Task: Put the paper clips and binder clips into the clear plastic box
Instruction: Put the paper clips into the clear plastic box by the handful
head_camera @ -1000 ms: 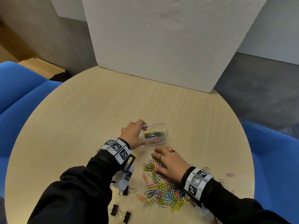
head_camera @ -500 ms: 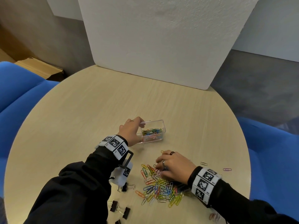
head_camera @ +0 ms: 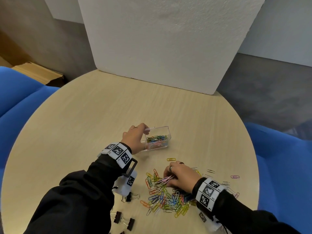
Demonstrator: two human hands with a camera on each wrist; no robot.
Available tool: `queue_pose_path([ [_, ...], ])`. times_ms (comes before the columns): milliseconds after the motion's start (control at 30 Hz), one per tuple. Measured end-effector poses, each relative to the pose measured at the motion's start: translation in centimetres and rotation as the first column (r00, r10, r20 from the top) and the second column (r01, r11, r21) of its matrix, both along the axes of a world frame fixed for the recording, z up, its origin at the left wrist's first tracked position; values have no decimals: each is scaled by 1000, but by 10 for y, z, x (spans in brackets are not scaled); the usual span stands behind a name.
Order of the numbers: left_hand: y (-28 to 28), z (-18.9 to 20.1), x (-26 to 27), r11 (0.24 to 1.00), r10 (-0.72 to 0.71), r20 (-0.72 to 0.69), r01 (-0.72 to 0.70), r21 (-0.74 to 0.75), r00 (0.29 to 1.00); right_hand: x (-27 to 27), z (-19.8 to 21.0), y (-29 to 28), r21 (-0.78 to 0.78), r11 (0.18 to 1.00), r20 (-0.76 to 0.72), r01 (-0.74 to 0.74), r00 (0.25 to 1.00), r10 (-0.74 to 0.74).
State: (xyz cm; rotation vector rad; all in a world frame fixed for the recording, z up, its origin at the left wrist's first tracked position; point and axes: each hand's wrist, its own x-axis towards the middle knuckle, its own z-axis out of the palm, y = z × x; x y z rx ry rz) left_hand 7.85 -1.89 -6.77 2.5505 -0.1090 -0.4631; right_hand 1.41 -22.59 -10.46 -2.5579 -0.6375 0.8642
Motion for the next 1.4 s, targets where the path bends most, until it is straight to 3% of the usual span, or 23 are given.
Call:
queue_pose_path([
  [467, 1, -3, 0, 1000, -13, 8, 13, -6, 1000, 9, 18, 7, 129, 977, -19, 170, 985, -169],
  [700, 0, -3, 0, 1000, 1, 20, -1, -9, 1000, 61, 71, 29, 320, 926, 276, 201, 915, -294],
  [867, 0, -4, 1, 1000, 14, 19, -14, 7, 1000, 80, 65, 47, 103, 988, 381, 112, 913, -143],
  [1000, 0, -4, 0, 1000, 7, 18, -7, -15, 1000, 76, 59, 38, 102, 985, 385, 137, 908, -166],
  [1133, 0, -5, 1, 1000, 5, 18, -4, -17, 1000, 74, 49, 27, -48, 999, 498, 1, 867, 23],
  [1300, 1, -5, 2, 1000, -1, 16, 1, -15, 1000, 76, 40, 29, -286, 955, 473, -83, 854, 216],
  [1400, 1, -6, 1, 1000, -5, 16, 6, -10, 1000, 76, 39, 32, -252, 962, 441, -101, 873, 207],
])
